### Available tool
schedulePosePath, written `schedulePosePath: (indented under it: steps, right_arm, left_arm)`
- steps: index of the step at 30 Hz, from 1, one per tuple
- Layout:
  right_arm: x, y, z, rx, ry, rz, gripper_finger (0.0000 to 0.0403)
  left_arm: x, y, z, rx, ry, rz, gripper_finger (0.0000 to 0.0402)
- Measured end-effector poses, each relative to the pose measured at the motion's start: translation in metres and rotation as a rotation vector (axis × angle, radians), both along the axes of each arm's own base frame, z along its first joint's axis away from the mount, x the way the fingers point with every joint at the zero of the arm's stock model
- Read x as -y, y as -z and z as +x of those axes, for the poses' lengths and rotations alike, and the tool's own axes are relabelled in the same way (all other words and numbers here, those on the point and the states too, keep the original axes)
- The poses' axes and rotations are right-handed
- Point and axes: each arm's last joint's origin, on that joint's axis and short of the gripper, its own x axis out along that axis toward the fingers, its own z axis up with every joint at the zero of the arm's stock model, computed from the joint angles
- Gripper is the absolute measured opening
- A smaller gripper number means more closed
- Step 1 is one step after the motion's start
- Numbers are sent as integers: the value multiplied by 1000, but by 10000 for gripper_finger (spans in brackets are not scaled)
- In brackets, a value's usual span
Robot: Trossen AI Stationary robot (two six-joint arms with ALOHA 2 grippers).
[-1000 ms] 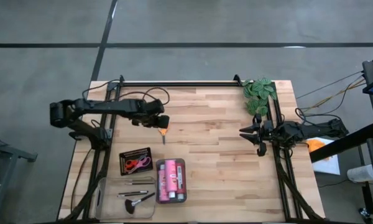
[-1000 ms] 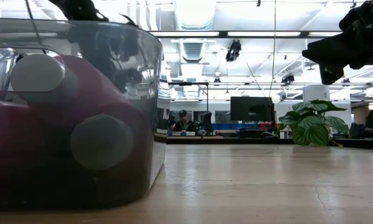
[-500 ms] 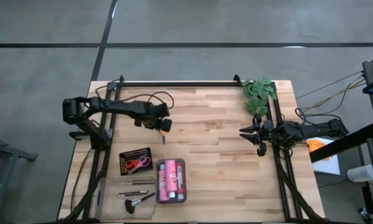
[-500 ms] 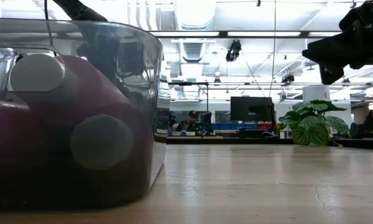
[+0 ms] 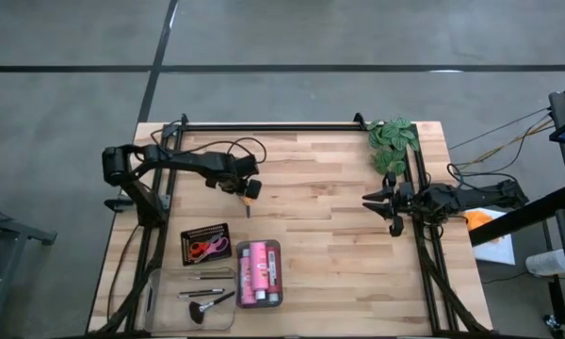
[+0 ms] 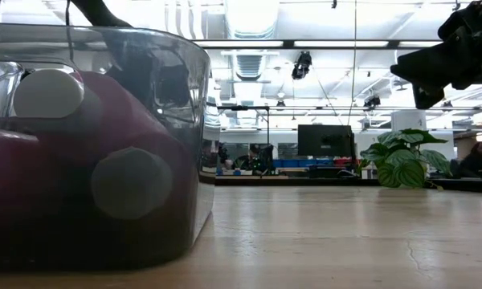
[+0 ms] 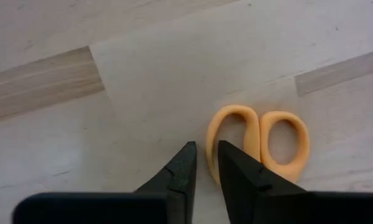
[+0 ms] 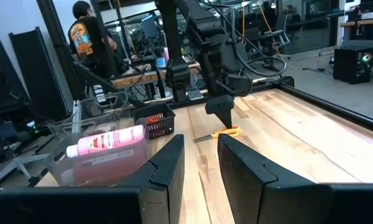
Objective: Pick & Place Paint Supplies
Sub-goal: Put the yellow scissors into the black bin
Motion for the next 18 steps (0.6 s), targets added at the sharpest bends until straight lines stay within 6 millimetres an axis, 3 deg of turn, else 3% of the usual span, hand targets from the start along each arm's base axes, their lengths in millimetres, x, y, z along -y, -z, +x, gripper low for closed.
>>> schedulePosePath:
  steps: [6,18]
  right_arm:
    - [0,0,0,0,0,0,95]
    - [0,0,0,0,0,0,95]
  left_arm:
    - [0,1,0,-3,2,-1,8]
    - [1,-8,-3,31,2,-13,1]
